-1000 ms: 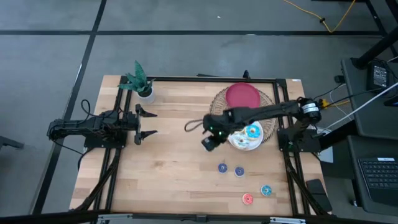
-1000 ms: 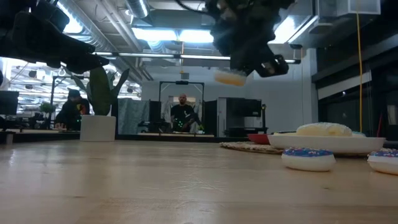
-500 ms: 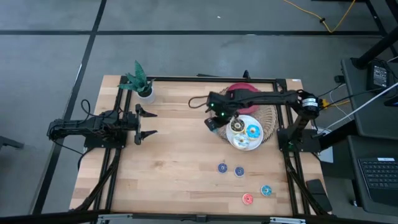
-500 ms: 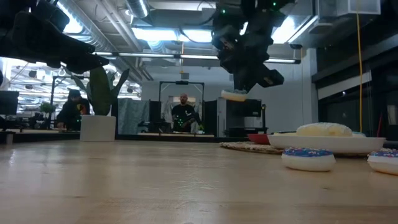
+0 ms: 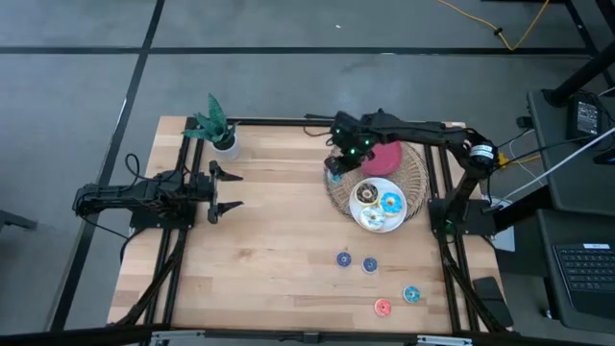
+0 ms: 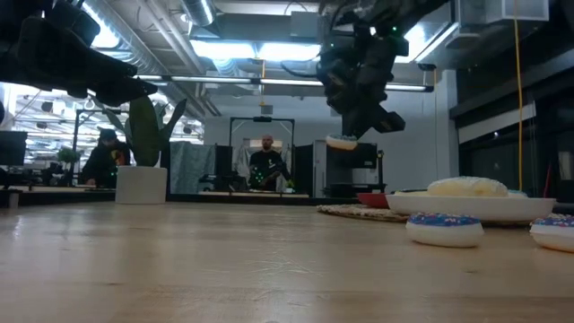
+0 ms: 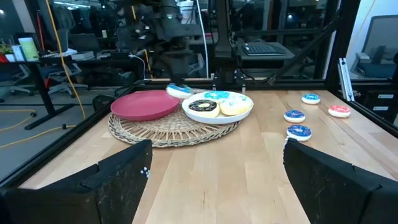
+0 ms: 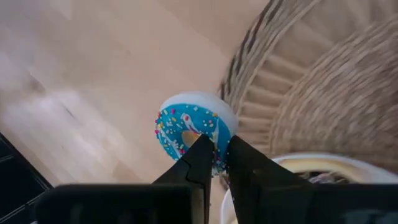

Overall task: Pick & Place donuts
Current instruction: Put the top small blue donut on the red plate

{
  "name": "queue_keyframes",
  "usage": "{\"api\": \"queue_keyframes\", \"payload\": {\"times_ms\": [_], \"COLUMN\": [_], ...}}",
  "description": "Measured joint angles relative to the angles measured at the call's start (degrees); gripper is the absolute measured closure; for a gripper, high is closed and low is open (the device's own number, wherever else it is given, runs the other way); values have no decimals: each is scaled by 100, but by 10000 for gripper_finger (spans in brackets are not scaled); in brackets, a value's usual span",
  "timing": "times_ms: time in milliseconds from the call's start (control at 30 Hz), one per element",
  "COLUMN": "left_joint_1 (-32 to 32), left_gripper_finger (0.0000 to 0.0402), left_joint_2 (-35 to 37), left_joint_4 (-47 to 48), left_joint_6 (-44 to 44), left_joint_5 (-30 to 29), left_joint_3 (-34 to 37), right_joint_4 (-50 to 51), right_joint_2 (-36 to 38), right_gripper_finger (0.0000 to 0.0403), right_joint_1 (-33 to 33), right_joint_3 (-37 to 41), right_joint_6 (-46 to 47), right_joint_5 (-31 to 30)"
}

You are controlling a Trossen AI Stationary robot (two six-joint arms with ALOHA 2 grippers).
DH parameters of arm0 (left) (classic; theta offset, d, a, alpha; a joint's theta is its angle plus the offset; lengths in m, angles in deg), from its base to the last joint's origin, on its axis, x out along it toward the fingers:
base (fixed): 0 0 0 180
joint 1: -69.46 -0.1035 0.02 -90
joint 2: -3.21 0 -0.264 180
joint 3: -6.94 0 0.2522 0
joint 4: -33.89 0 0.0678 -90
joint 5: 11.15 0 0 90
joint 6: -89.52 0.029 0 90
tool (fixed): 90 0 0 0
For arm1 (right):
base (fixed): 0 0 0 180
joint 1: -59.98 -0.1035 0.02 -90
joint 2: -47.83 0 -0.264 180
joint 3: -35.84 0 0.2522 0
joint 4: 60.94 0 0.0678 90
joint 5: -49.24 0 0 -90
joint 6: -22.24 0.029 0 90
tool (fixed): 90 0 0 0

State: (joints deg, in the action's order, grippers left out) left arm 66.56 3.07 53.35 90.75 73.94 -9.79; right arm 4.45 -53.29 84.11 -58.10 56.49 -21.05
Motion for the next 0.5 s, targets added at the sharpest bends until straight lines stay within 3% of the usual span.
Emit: {"api": "queue_keyframes", "payload": {"times_ms": [500], "left_joint_1": [0], "left_gripper_finger": [49], "left_joint_2": [0], "left_joint_4": [0], "left_joint_6": [0], "left_joint_5": [0], "left_joint_3": [0], "right_joint_4": [103], "right_joint_2": [2], "right_gripper_finger": [359], "right_joint_1": [1296], "right_joint_3": [0], "right_joint_6": [-880], "right_joint_5": [5]}}
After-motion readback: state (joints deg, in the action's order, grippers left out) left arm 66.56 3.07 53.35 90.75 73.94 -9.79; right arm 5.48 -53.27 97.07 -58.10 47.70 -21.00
